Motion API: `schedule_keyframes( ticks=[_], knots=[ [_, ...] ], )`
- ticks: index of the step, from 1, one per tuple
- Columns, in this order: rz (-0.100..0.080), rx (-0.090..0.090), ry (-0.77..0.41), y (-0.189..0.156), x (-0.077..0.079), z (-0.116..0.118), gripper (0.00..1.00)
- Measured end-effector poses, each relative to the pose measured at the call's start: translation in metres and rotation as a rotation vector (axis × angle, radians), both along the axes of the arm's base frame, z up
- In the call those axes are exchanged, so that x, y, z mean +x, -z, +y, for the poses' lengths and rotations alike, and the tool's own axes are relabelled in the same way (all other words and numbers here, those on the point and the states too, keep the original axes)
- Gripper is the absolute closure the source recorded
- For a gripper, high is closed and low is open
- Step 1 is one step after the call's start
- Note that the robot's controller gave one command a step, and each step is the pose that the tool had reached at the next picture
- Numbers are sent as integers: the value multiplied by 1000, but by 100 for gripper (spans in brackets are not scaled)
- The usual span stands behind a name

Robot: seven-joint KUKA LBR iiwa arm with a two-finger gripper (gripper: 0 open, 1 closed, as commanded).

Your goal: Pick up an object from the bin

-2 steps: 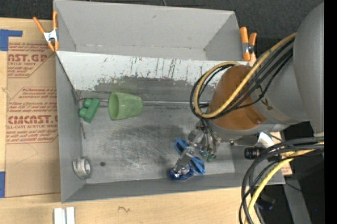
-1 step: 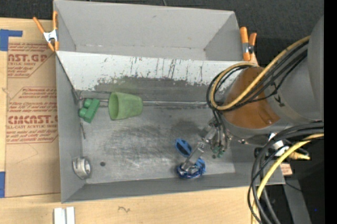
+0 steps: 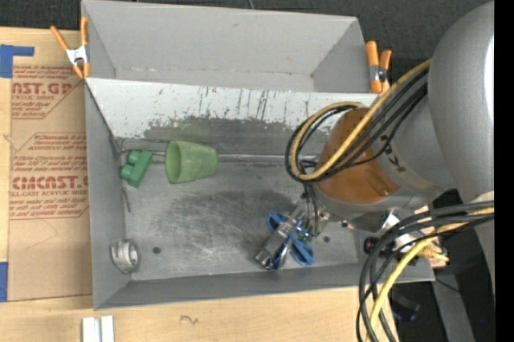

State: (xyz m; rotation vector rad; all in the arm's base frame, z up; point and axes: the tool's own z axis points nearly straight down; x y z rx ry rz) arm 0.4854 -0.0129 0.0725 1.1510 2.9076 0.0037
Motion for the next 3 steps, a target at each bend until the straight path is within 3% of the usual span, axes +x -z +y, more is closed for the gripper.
schedule_keyframes(
  ticks=[1, 2, 3],
  knots=[
    [4, 0, 0, 1, -1, -1, 100],
    [13, 3, -1, -32, -1, 0, 100],
    [15, 3, -1, -34, -1, 0, 100]
  ],
)
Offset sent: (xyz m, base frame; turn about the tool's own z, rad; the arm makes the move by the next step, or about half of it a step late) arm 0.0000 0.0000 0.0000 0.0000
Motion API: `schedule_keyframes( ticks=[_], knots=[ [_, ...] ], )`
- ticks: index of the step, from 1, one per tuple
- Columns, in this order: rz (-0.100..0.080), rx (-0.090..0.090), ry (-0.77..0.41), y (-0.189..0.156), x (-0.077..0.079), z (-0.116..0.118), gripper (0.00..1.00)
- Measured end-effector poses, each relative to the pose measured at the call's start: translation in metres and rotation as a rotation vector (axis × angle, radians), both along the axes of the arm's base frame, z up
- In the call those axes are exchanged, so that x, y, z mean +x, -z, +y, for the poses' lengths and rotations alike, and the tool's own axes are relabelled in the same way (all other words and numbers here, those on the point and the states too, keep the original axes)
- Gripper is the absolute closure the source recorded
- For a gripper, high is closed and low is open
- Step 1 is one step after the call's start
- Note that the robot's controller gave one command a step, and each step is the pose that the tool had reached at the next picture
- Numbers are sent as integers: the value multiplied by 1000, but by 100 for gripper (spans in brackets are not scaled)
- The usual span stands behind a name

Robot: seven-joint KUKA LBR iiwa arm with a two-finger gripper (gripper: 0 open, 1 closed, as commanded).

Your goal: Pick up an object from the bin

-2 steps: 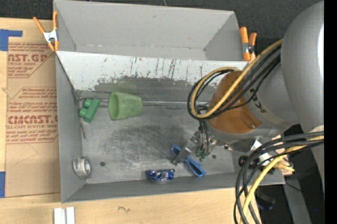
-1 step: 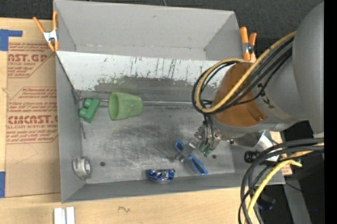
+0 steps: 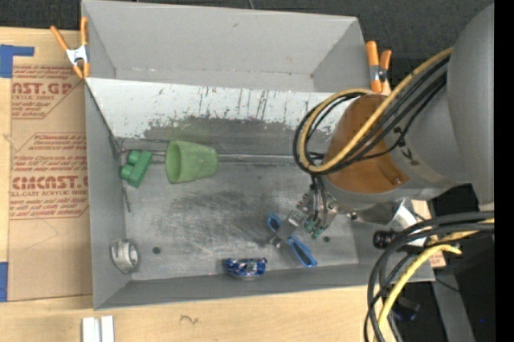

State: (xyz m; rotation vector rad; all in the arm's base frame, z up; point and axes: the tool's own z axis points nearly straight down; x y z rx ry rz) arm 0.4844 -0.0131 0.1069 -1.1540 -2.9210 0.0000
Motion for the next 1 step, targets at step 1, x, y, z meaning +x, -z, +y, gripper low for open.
schedule_keyframes(
  ticks=[1],
  knots=[
    [0, 0, 0, -6, 0, 0, 100]
  ],
)
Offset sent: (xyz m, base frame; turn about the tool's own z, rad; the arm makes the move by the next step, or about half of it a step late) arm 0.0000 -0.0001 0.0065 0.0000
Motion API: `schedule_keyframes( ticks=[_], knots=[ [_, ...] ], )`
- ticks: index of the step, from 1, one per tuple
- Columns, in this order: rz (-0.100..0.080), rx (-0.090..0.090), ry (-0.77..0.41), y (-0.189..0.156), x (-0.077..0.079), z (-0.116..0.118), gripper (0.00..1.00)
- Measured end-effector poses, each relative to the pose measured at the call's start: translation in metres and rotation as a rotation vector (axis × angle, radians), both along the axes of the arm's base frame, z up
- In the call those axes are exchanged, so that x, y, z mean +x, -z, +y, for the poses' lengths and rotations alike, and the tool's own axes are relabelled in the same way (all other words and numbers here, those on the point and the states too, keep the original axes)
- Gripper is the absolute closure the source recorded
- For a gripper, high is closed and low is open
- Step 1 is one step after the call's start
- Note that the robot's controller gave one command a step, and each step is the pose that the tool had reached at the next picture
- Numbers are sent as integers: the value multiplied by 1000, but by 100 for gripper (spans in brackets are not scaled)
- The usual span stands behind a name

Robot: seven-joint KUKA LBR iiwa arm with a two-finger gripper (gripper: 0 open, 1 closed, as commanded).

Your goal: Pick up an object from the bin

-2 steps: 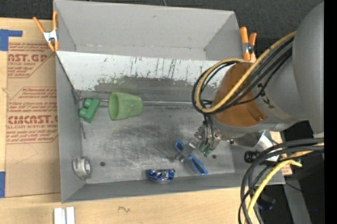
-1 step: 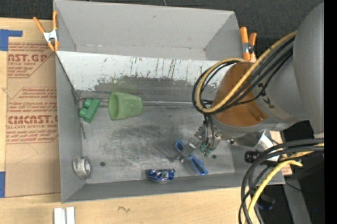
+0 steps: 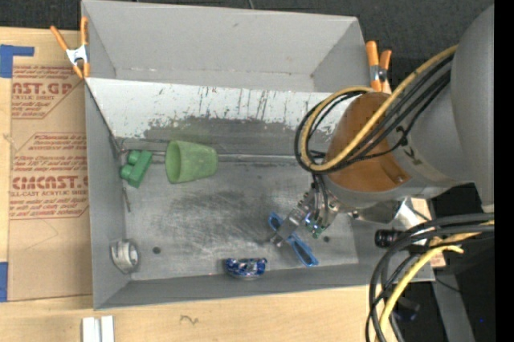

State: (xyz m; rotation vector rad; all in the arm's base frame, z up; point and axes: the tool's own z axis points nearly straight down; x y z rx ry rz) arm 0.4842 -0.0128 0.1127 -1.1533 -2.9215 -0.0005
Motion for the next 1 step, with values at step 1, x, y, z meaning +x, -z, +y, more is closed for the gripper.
schedule_keyframes(
  ticks=[1],
  knots=[
    [0, 0, -1, -10, 0, 0, 100]
  ],
)
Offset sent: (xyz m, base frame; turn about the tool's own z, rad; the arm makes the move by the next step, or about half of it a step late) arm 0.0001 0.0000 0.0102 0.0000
